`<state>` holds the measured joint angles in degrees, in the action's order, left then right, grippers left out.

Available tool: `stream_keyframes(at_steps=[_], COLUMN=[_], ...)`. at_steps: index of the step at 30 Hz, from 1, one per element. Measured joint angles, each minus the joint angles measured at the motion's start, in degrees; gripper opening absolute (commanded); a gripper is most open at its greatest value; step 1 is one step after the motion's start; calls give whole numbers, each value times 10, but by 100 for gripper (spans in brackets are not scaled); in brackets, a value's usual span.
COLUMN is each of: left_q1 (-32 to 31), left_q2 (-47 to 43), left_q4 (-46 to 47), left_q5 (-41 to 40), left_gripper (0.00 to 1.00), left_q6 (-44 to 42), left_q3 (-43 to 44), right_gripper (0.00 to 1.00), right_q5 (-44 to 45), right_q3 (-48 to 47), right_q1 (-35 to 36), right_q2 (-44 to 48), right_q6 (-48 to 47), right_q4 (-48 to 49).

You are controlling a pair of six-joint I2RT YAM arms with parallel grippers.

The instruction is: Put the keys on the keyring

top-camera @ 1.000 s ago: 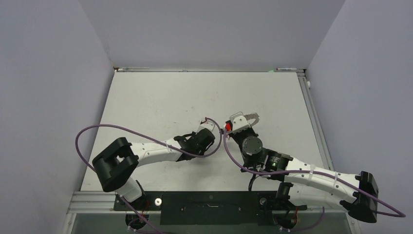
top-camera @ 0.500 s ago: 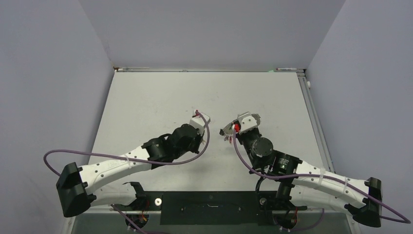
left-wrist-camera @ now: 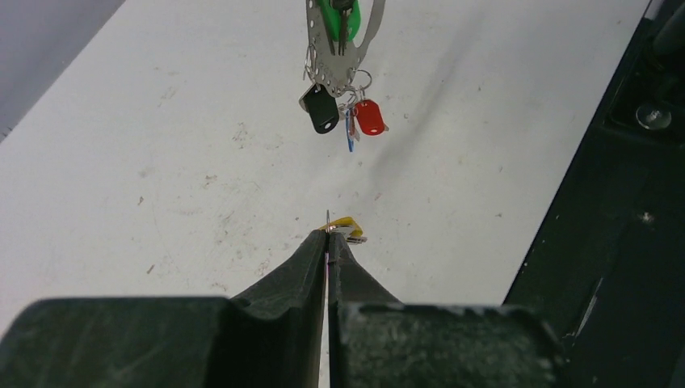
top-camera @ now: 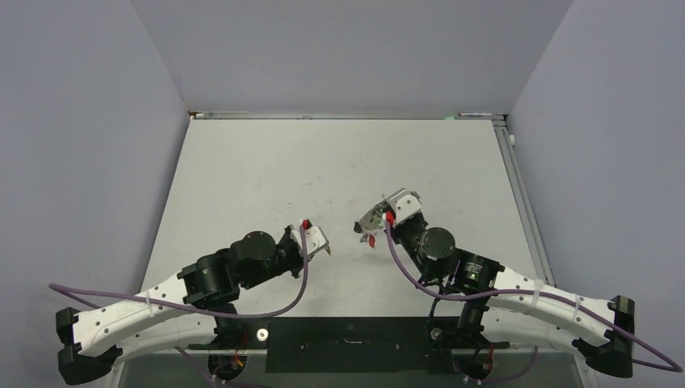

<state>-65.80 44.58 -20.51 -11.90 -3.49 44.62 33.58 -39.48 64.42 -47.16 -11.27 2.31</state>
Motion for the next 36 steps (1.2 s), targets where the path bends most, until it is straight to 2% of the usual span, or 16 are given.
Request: stream_keyframes(at_steps=[5,11,16,22,36], left_q1=[-1,0,0,0,10], left_q2=[-80,-123,-179,-223,-220], left_q4=[12,22,32,38,39], left_q5=[38,40,45,53,92], left_gripper=[0,0,0,0,0], left_q6=[-93,-145,-161,-167,-168], left_q3=[-65,-97,-125,-138,-146], right_gripper=[5,5,5,5,5], right_q5=[-54,-162,-236,-284,-323], right_q3=[0,1,7,7,7], right_q1=[0,11,36,67,123], right_q2=[0,3,8,0,-17], right_q6=[-1,-19,-43,-64,-76], right_q4=[-7,-7,-7,-10,-66])
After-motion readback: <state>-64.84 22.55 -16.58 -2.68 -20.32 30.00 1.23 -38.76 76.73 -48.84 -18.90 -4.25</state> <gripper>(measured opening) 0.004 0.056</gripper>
